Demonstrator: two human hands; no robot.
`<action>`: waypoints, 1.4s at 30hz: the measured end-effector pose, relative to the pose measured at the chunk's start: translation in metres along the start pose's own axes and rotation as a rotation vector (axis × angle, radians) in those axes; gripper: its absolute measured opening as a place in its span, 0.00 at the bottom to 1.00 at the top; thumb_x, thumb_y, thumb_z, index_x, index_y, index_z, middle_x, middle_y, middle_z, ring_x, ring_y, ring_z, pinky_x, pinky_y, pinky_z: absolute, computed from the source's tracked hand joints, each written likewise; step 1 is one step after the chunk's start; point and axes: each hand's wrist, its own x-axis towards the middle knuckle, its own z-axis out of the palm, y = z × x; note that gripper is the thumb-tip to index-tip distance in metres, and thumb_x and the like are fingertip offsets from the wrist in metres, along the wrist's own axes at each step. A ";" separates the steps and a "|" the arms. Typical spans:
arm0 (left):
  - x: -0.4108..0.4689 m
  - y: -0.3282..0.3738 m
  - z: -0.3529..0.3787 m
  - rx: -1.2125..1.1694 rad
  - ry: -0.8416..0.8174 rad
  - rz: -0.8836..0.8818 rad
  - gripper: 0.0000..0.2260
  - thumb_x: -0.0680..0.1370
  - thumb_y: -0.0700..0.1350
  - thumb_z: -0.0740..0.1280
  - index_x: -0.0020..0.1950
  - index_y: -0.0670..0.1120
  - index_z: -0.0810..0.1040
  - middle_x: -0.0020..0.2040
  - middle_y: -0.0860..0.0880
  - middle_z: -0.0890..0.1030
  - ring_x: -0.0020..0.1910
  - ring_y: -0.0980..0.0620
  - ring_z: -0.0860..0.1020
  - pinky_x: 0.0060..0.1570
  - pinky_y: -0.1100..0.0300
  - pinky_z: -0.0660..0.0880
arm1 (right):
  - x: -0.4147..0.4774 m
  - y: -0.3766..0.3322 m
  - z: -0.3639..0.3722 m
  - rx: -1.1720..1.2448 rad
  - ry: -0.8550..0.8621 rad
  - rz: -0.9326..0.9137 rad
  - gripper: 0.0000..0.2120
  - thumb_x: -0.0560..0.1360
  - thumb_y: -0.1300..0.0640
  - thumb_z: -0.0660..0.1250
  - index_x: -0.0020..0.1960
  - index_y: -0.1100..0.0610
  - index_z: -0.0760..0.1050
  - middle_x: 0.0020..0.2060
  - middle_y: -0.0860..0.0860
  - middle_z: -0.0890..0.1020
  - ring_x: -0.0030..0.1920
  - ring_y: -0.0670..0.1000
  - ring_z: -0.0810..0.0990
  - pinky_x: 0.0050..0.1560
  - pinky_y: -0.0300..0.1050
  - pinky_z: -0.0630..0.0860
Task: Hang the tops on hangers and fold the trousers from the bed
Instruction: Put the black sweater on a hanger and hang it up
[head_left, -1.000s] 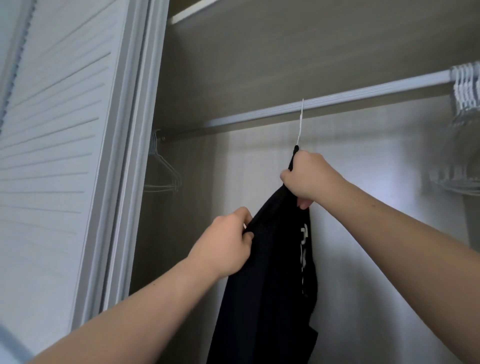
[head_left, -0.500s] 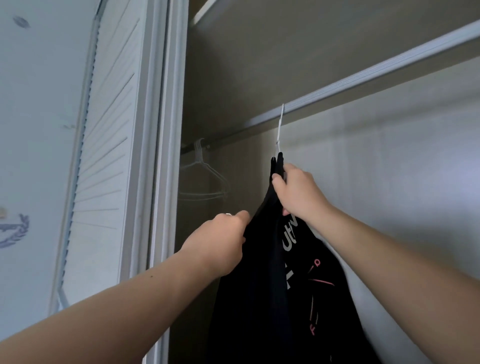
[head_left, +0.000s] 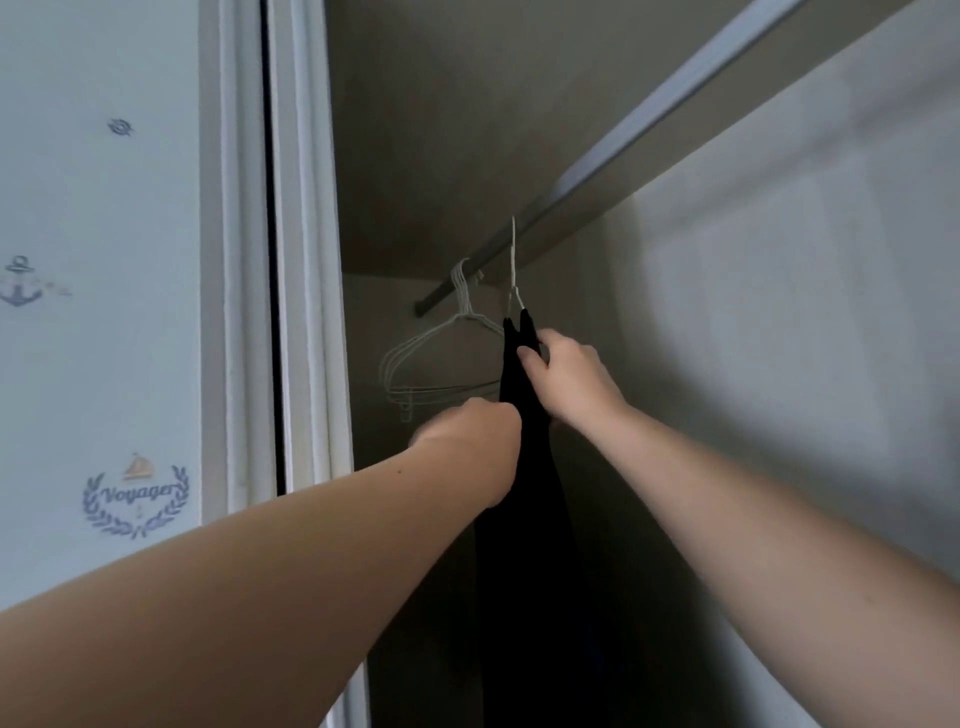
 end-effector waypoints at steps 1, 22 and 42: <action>0.005 -0.002 0.002 0.030 -0.024 -0.033 0.10 0.80 0.34 0.63 0.60 0.41 0.75 0.56 0.41 0.77 0.55 0.41 0.78 0.56 0.47 0.79 | 0.004 0.002 0.009 0.026 -0.017 0.002 0.17 0.83 0.45 0.59 0.65 0.54 0.74 0.53 0.59 0.81 0.51 0.63 0.81 0.46 0.54 0.81; -0.009 -0.014 0.012 0.688 -0.028 -0.133 0.35 0.79 0.61 0.61 0.79 0.42 0.57 0.76 0.39 0.63 0.76 0.35 0.58 0.73 0.35 0.52 | -0.033 0.030 0.027 0.018 -0.111 -0.185 0.28 0.83 0.39 0.52 0.81 0.42 0.49 0.78 0.50 0.61 0.78 0.54 0.56 0.74 0.59 0.60; -0.308 -0.145 0.062 0.226 0.444 0.141 0.36 0.80 0.66 0.53 0.83 0.48 0.53 0.83 0.45 0.52 0.82 0.39 0.48 0.76 0.33 0.53 | -0.294 -0.117 -0.017 -0.291 -0.222 -0.292 0.34 0.77 0.30 0.43 0.80 0.37 0.39 0.81 0.42 0.42 0.81 0.51 0.37 0.76 0.63 0.40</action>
